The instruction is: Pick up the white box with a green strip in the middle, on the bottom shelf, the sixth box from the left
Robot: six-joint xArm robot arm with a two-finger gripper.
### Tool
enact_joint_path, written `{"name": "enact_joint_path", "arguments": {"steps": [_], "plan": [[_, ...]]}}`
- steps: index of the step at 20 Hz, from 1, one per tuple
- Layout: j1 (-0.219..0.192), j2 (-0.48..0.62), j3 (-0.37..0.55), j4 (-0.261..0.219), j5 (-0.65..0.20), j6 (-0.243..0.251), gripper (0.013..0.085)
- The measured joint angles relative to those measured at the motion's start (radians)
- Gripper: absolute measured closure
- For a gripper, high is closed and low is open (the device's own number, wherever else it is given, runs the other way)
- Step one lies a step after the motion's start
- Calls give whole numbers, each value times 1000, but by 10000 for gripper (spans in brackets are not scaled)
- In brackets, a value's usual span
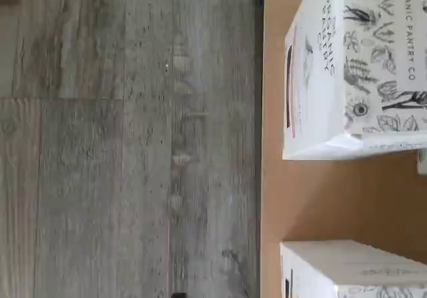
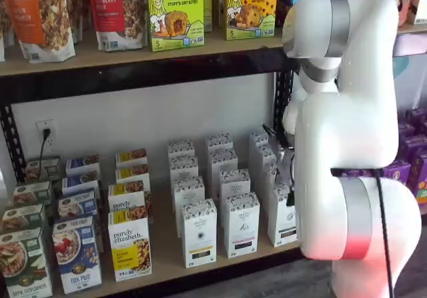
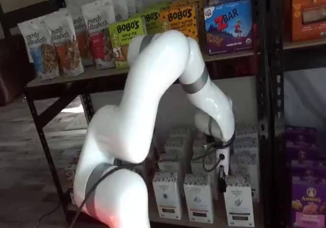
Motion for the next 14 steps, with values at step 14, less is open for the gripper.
{"name": "enact_joint_path", "arguments": {"steps": [14], "plan": [[-11,18,-64,12,79,-15,130]]}}
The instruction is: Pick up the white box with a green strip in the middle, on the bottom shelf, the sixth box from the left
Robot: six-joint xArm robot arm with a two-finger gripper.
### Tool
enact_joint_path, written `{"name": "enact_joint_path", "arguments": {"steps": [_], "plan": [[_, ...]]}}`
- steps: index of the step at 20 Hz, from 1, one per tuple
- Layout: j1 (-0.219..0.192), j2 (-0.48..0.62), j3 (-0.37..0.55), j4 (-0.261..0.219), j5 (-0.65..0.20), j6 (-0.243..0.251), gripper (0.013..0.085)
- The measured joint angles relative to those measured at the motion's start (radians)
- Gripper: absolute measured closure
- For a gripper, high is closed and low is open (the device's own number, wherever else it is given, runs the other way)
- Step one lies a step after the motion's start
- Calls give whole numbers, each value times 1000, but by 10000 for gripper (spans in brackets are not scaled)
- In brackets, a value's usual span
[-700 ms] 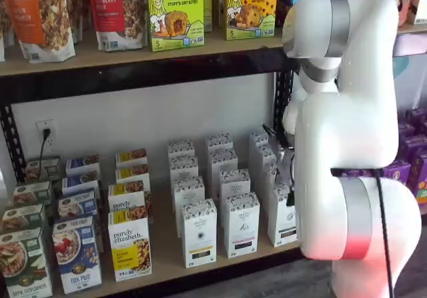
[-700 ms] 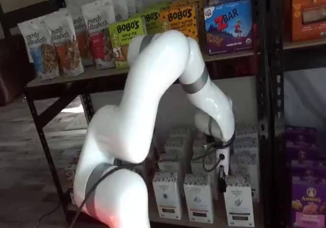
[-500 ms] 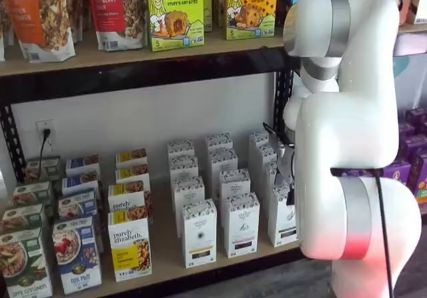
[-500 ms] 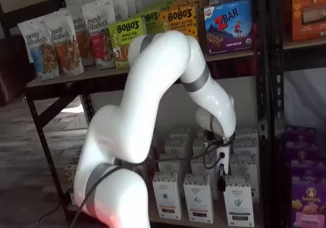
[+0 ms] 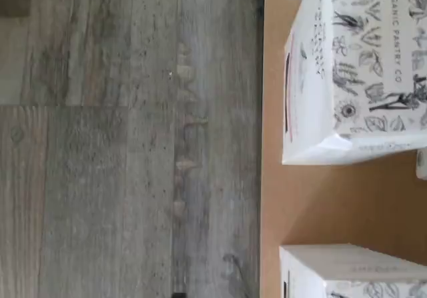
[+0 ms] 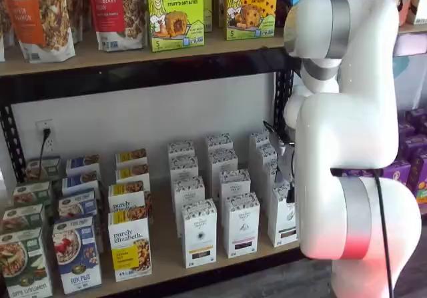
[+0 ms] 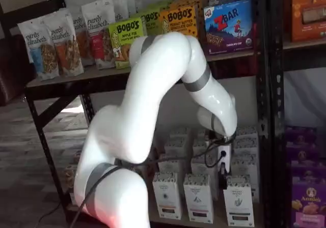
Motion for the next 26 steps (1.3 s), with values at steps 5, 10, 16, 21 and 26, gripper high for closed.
{"name": "enact_joint_path", "arguments": {"steps": [5,10,16,21,26], "plan": [[-5,52,-62,-15,5,9,130],[-9,127,-148,-49,0,34,130],[-12,222,-279,-78,40,59,130],[-8,283,-366,-122,80,101,130],[-2,319,-401,-168,77,143,130]]}}
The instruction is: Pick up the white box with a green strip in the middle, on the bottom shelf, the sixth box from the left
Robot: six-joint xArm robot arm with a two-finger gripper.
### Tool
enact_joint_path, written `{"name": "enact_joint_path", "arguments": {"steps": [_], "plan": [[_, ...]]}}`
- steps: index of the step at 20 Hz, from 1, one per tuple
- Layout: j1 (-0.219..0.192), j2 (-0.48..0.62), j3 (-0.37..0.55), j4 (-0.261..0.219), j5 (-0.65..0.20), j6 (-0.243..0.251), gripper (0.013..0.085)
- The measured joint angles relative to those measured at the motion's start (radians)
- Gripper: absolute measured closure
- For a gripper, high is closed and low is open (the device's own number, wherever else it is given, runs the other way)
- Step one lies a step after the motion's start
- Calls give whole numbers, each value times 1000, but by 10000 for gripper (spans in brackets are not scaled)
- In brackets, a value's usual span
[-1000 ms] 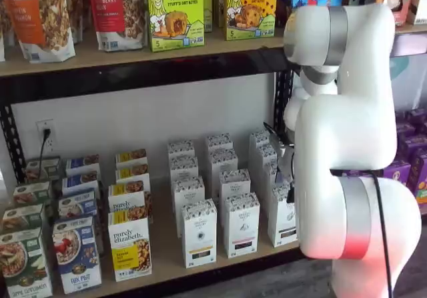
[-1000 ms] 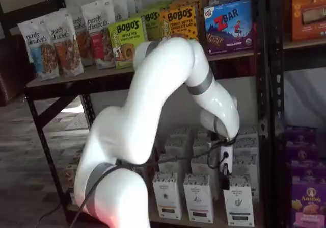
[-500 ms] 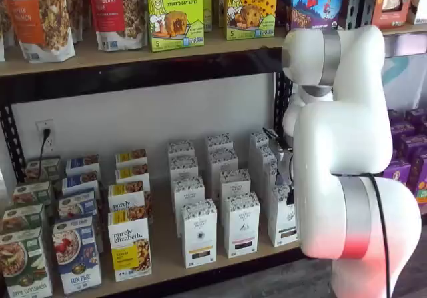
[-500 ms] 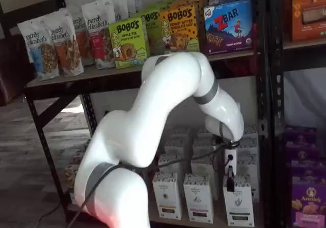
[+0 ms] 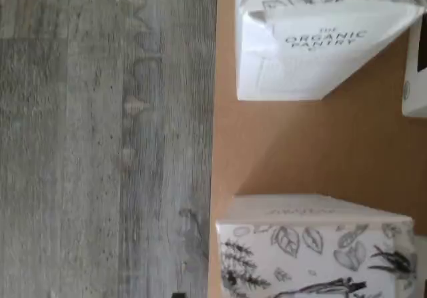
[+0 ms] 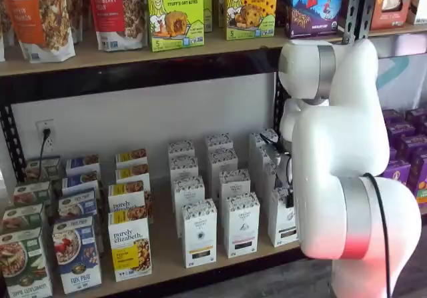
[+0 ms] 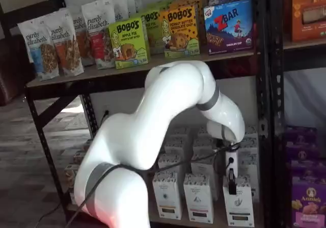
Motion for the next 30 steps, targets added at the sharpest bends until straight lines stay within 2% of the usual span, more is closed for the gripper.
{"name": "enact_joint_path", "arguments": {"steps": [7,11,13,14,17,24,26,29,30], "plan": [[9,29,-9,-91,-15,84,130],[10,32,7,-68,-56,66,130],[10,34,9,-46,-69,47,210],[10,34,9,-39,-71,41,210],[9,33,9,-33,-71,35,290],[7,23,12,-28,-63,29,290],[7,19,14,-30,-55,31,370],[8,9,29,-28,-59,30,410],[8,5,35,-28,-63,30,450]]}}
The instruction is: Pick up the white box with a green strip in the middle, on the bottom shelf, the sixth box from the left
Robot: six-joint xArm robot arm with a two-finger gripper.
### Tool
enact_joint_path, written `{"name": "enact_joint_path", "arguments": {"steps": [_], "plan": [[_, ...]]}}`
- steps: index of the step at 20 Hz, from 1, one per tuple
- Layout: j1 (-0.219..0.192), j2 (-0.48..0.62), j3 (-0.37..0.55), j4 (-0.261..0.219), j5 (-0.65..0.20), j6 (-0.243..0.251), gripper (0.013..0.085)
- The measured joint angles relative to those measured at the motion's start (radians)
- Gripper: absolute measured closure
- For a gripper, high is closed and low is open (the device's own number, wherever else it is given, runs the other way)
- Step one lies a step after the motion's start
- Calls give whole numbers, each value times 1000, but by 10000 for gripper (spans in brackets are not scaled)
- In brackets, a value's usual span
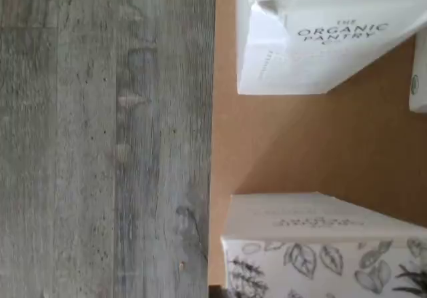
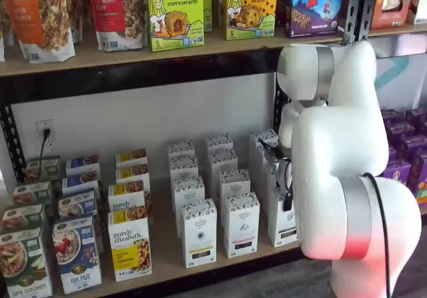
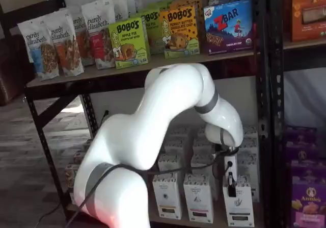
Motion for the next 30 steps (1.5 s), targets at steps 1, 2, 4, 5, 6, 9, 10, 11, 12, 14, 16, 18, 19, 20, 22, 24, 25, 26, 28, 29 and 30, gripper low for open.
{"name": "enact_joint_path", "arguments": {"steps": [1,2,4,5,6,9,10,11,12,14,16,18,19,20,22,24,25,26,28,29,30], "plan": [[0,-5,10,-1,-10,2,450],[1,-11,23,0,-22,0,450],[2,-29,51,11,-40,-8,450],[2,-37,63,10,-45,-7,450],[3,-52,84,3,-49,-1,450],[6,-108,164,-22,-65,25,450],[8,-129,196,-33,-79,36,450],[11,-151,229,-39,-88,44,450],[14,-176,266,-44,-97,51,450],[23,-239,357,-62,-117,76,450],[30,-298,439,-61,-143,83,450],[40,-372,541,-46,-171,79,450],[45,-421,606,-44,-190,83,450],[50,-457,654,-50,-209,93,450],[59,-535,760,-68,-248,119,450],[72,-604,851,-70,-276,133,450],[83,-651,906,-55,-285,130,450],[92,-689,950,-46,-293,131,450],[108,-749,1014,-38,-303,139,450],[115,-777,1039,-32,-303,141,450],[124,-809,1068,-26,-301,144,450]]}}
